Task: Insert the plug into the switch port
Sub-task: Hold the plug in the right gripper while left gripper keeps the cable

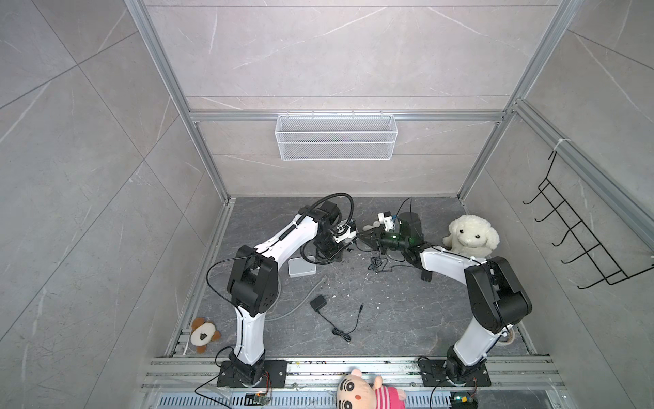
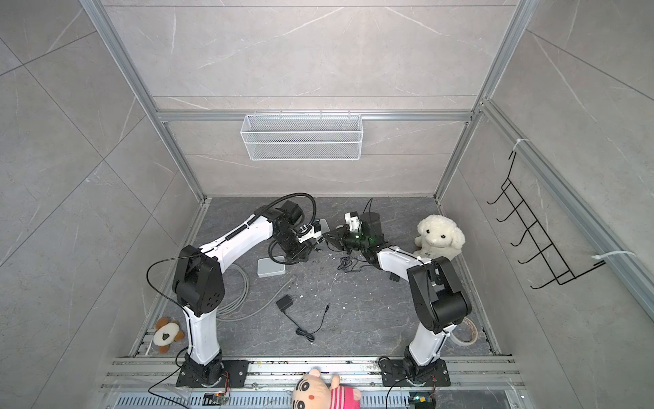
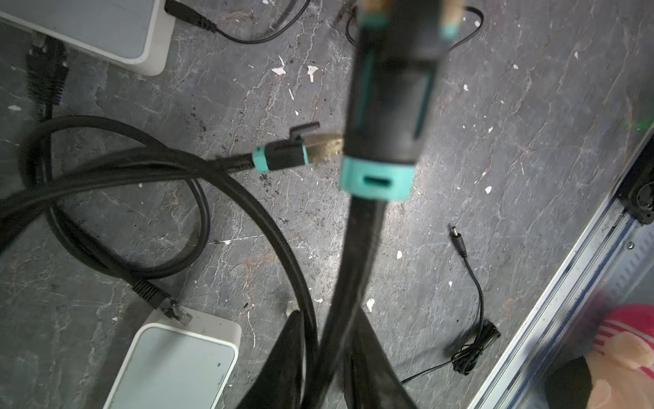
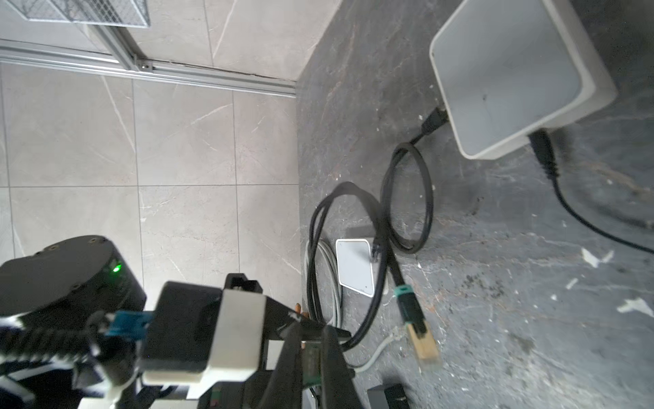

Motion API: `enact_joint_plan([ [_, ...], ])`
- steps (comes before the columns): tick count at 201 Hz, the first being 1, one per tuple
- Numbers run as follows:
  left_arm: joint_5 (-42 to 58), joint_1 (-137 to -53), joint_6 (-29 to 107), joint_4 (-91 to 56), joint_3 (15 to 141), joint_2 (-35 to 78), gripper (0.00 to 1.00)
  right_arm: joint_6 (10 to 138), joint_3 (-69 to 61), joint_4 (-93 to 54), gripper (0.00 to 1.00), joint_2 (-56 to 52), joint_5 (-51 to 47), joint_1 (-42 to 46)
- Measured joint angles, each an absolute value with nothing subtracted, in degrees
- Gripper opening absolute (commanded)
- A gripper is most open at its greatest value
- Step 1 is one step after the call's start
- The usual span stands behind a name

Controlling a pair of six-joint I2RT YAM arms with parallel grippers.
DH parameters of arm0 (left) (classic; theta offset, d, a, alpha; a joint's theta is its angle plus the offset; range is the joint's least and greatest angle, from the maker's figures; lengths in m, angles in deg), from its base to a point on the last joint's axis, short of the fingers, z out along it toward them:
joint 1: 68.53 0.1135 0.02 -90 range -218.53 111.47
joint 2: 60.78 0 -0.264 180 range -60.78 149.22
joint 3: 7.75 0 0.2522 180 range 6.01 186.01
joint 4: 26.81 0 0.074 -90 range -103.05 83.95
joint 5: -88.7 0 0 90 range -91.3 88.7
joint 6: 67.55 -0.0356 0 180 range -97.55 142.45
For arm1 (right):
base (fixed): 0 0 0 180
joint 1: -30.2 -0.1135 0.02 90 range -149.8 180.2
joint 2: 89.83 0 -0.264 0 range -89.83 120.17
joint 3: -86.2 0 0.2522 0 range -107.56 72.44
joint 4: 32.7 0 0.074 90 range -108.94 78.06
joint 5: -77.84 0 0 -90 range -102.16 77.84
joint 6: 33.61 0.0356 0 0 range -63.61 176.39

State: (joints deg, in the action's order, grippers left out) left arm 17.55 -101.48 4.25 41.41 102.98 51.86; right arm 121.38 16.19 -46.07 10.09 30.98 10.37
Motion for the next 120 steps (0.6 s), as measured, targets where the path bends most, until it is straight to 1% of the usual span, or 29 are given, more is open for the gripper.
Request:
enact_joint_plan([
  [18,20.0,-101.5,7.6,35.1,99.4,49.7,0.39,121.6,16.8,-48.7,0.03,10.2,31.0,10.3],
  [38,21.6,-101.5,12.0,26.9,93.9,46.2,0.40,122.4,17.3,-50.5,0.04,10.3,31.0,10.3],
  [66,24.1,-100.9,17.3,17.2,88.5,42.5,0.40,124.2,17.9,-53.1,0.04,11.1,31.0,10.3],
  [97,26.4,-100.1,20.9,10.7,86.6,41.9,0.39,126.1,18.1,-55.1,0.04,12.4,31.0,10.3],
  [112,27.2,-99.9,22.1,8.7,86.3,41.9,0.38,126.7,18.1,-55.3,0.04,12.6,31.0,10.3],
  [120,27.7,-99.8,22.7,7.7,86.2,41.9,0.35,127.0,18.1,-55.4,0.03,12.7,31.0,10.3],
])
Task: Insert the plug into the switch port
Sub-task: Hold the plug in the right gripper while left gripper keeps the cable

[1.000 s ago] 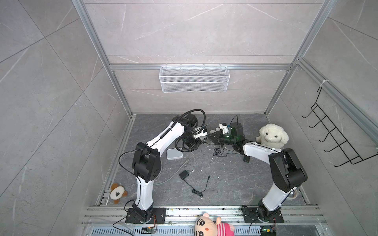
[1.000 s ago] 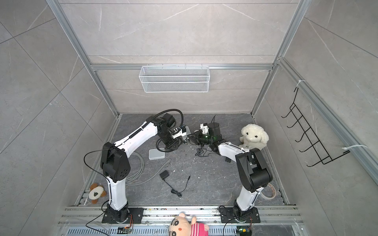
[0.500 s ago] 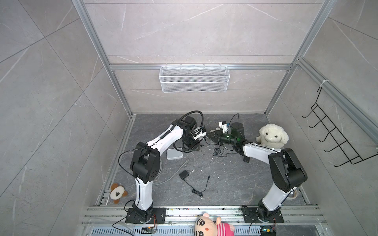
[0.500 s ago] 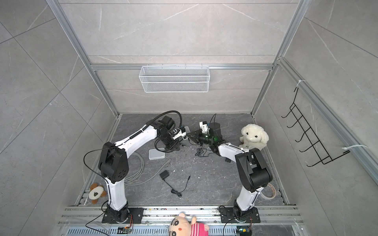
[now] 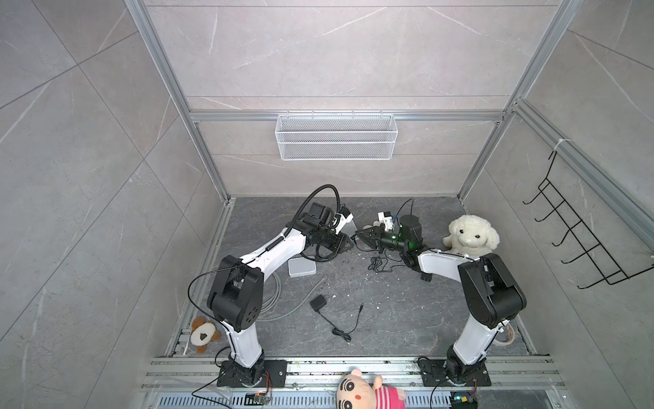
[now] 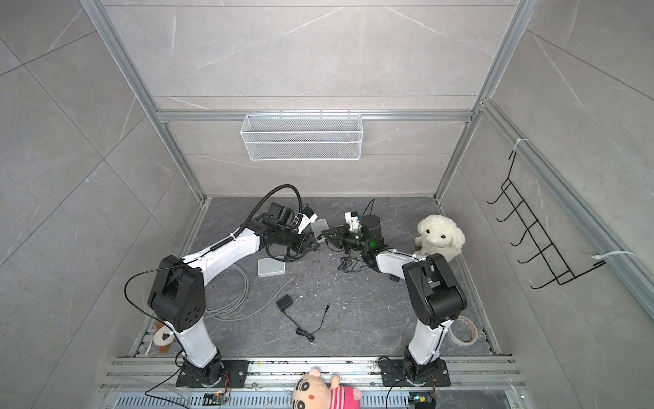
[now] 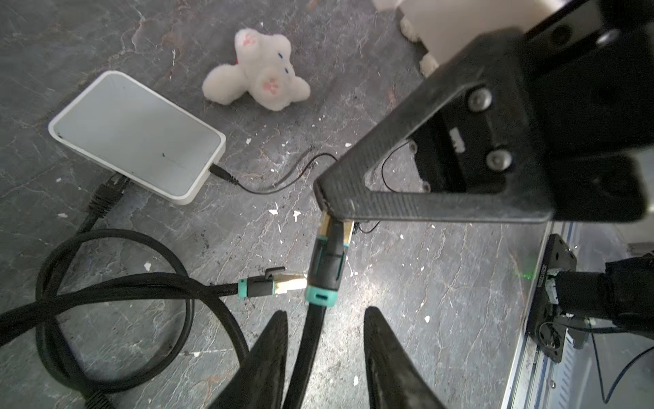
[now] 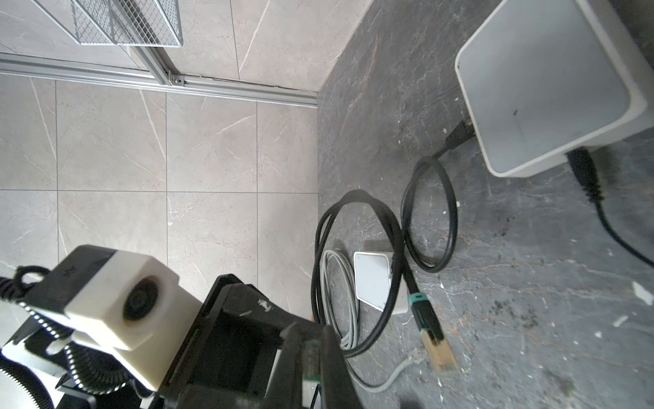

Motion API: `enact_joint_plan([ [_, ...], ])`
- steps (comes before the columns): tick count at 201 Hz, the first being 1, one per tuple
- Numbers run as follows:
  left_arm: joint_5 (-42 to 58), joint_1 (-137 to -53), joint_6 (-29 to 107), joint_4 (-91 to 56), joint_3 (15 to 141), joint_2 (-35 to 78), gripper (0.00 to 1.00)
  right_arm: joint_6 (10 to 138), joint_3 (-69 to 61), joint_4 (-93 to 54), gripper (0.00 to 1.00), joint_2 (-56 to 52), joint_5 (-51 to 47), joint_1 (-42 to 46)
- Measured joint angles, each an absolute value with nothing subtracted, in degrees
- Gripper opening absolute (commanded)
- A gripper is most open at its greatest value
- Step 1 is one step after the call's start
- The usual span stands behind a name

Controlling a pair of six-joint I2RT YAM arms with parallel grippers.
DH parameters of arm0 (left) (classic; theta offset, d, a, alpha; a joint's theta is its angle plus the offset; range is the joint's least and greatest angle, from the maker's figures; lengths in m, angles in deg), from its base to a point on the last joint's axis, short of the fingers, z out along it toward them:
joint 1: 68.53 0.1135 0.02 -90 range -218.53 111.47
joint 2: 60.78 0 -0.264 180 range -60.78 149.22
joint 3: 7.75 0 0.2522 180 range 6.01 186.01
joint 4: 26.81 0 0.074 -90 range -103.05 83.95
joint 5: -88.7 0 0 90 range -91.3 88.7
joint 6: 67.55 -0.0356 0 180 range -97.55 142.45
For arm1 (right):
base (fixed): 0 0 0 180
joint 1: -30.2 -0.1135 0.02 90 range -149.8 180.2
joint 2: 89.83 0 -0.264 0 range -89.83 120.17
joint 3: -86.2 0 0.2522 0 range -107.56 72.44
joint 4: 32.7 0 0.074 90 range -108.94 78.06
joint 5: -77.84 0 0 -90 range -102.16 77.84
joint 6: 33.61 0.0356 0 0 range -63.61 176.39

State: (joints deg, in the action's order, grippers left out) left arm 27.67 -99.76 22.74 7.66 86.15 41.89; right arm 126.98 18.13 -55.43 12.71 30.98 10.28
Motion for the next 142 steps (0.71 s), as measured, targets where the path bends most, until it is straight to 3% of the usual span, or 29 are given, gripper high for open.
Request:
enact_joint_plan([
  [37,29.2,-99.3,24.8,4.5,86.0,41.9,0.22,127.6,18.1,-56.0,0.03,12.7,31.0,10.3],
  [110,31.1,-98.9,25.7,3.2,86.0,43.0,0.29,129.1,18.1,-57.2,0.03,12.8,31.0,10.2],
  [142,31.9,-98.9,25.9,3.2,86.0,44.3,0.22,129.5,18.1,-57.8,0.03,13.0,31.0,10.0],
])
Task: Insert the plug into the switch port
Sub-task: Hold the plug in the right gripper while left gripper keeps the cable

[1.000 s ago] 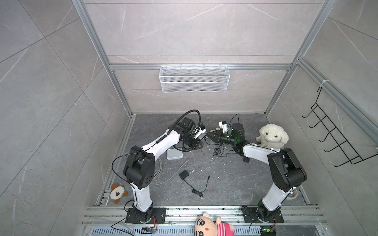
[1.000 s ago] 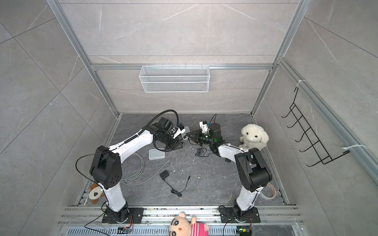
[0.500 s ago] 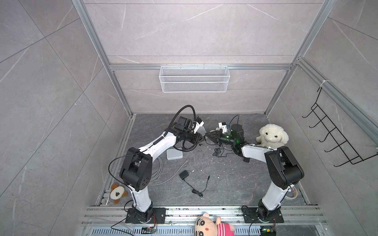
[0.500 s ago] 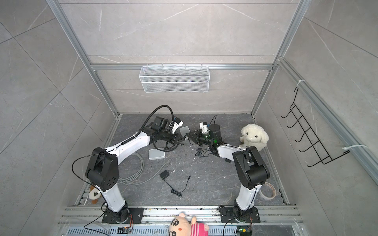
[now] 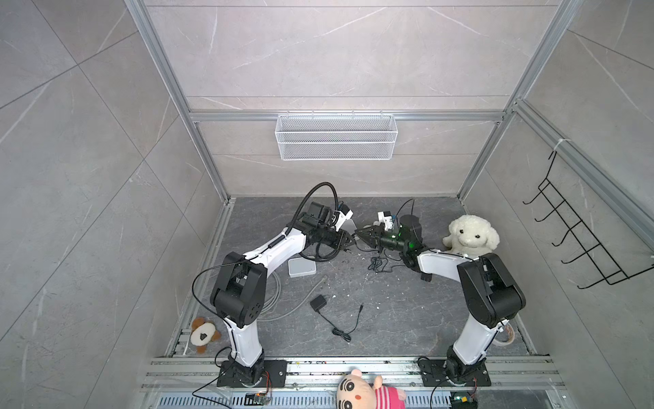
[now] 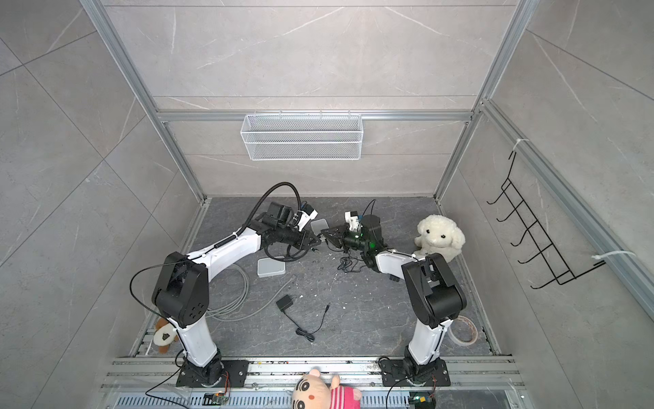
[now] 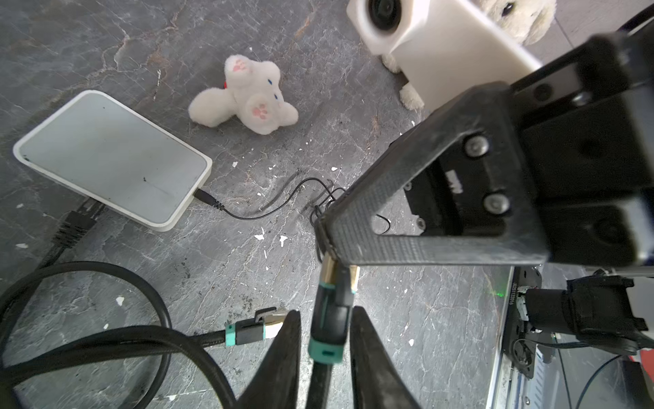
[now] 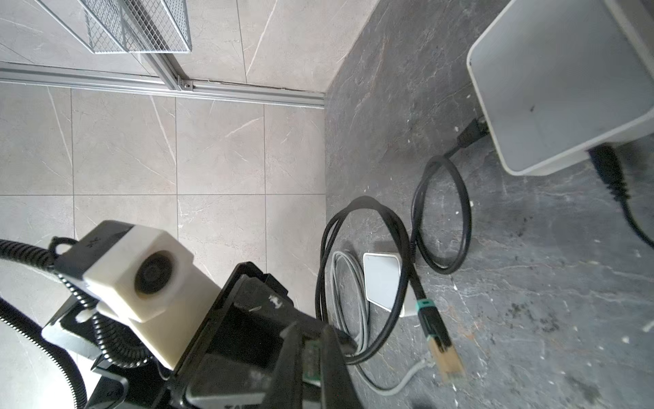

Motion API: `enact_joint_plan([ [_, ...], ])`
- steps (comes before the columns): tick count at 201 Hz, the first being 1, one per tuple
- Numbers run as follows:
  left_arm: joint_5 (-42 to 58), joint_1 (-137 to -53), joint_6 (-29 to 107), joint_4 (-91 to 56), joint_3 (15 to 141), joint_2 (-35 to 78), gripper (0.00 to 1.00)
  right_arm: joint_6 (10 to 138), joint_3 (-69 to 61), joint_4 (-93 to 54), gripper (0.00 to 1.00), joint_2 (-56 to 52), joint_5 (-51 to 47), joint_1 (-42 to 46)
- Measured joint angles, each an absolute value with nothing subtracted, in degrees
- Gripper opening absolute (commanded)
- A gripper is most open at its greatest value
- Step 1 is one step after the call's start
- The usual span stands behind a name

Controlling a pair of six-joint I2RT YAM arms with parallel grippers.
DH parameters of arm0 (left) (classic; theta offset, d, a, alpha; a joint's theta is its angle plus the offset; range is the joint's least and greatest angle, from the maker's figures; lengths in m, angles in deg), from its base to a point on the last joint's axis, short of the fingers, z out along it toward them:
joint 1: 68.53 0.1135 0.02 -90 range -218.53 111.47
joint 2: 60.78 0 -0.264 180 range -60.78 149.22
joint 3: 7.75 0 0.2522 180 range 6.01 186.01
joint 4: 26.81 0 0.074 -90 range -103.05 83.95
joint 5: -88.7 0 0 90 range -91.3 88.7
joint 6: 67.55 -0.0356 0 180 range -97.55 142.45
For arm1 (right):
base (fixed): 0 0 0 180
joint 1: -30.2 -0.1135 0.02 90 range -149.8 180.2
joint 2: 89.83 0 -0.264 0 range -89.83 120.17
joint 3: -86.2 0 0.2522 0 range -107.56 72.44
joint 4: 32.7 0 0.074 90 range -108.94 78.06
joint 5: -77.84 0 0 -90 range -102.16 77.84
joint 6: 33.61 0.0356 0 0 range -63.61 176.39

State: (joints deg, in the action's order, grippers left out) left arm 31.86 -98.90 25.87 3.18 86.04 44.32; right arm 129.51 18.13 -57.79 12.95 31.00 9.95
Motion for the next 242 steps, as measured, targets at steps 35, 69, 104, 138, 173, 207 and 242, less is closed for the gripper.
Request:
enact_joint_plan([
  [35,32.1,-98.6,26.2,2.9,86.0,44.5,0.30,130.0,18.1,-58.1,0.03,13.5,31.0,9.7],
  [69,32.8,-98.0,27.0,1.3,86.0,44.5,0.29,130.2,18.1,-58.3,0.03,14.0,31.0,9.2],
  [104,34.3,-97.3,27.3,0.2,85.9,44.5,0.22,130.4,18.1,-58.7,0.03,14.0,31.0,9.2],
  [138,34.9,-97.0,27.2,0.3,85.9,44.5,0.25,130.8,18.1,-59.2,0.03,14.1,30.9,9.2],
  [173,34.9,-96.6,27.2,0.5,85.9,44.5,0.27,131.5,18.1,-59.9,0.03,14.8,30.9,9.2],
  [207,35.1,-96.1,27.2,0.6,85.8,44.5,0.25,131.9,18.1,-60.1,0.03,15.0,30.7,9.2],
  [242,36.0,-96.1,26.9,0.7,85.8,44.5,0.16,131.9,18.1,-60.4,0.03,15.1,30.7,9.2],
])
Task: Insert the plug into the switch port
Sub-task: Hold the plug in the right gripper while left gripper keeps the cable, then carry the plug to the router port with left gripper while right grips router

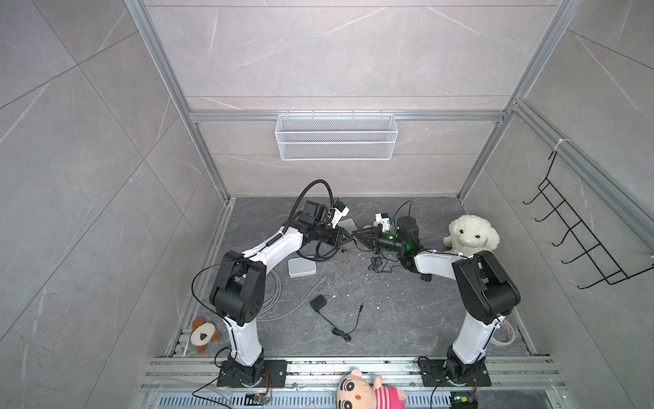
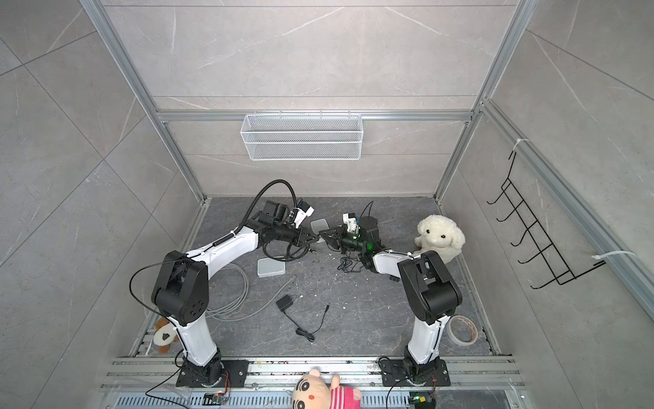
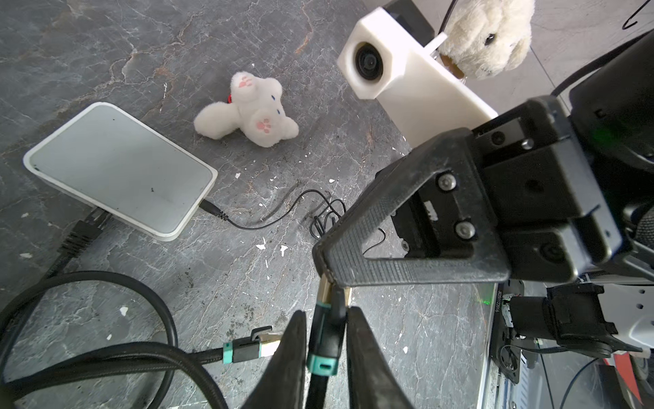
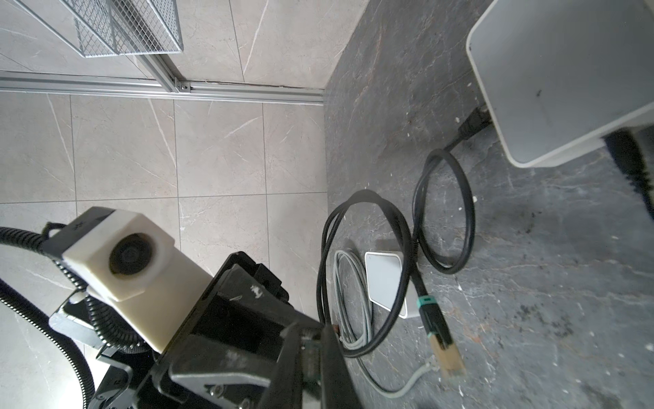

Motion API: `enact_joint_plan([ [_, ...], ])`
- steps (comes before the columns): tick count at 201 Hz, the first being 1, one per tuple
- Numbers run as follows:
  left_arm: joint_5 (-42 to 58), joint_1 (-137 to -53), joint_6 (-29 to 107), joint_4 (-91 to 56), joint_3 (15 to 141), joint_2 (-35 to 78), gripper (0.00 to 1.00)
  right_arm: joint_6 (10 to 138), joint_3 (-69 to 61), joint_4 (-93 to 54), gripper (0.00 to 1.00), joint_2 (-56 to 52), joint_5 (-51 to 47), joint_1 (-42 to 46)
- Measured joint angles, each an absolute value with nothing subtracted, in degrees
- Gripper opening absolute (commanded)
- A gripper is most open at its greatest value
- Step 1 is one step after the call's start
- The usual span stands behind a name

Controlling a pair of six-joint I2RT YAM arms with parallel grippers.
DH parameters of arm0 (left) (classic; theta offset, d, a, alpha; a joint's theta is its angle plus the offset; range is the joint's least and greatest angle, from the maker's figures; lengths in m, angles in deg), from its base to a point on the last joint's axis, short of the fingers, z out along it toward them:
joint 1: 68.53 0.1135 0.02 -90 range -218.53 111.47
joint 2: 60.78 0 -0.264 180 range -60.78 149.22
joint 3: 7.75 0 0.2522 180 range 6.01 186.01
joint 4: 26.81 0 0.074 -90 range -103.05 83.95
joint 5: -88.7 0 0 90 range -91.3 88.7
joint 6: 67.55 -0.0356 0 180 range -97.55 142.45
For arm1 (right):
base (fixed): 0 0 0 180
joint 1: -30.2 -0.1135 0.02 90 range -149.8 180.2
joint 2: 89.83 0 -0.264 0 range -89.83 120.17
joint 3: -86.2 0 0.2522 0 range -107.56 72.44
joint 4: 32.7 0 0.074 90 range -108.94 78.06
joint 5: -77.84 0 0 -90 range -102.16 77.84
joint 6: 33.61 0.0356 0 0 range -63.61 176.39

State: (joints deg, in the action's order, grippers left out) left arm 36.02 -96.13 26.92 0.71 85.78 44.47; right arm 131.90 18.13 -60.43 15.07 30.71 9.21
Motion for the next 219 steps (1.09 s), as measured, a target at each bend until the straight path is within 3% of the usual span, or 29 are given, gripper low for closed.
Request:
enact_joint_plan([
  [18,36.9,-96.2,26.4,1.0,85.8,44.5,0.08,132.3,18.1,-60.5,0.03,15.1,30.7,9.2],
  [38,36.9,-96.1,25.9,1.1,85.8,44.5,0.06,132.6,18.1,-60.5,0.05,15.2,30.7,9.2],
  [81,35.1,-96.1,22.4,5.5,86.6,44.6,0.04,130.4,17.5,-58.3,0.34,15.4,30.9,9.4],
  [99,30.8,-96.0,17.6,12.7,90.5,45.6,0.04,125.6,15.0,-51.9,0.40,15.3,30.6,10.3],
  [152,16.6,-95.0,3.3,27.7,106.7,53.1,0.03,106.9,3.9,-29.4,0.41,15.2,27.1,12.0],
  [219,8.6,-90.1,-8.1,28.9,118.5,68.7,0.03,96.3,-5.1,-17.8,0.44,21.9,22.4,12.0],
])
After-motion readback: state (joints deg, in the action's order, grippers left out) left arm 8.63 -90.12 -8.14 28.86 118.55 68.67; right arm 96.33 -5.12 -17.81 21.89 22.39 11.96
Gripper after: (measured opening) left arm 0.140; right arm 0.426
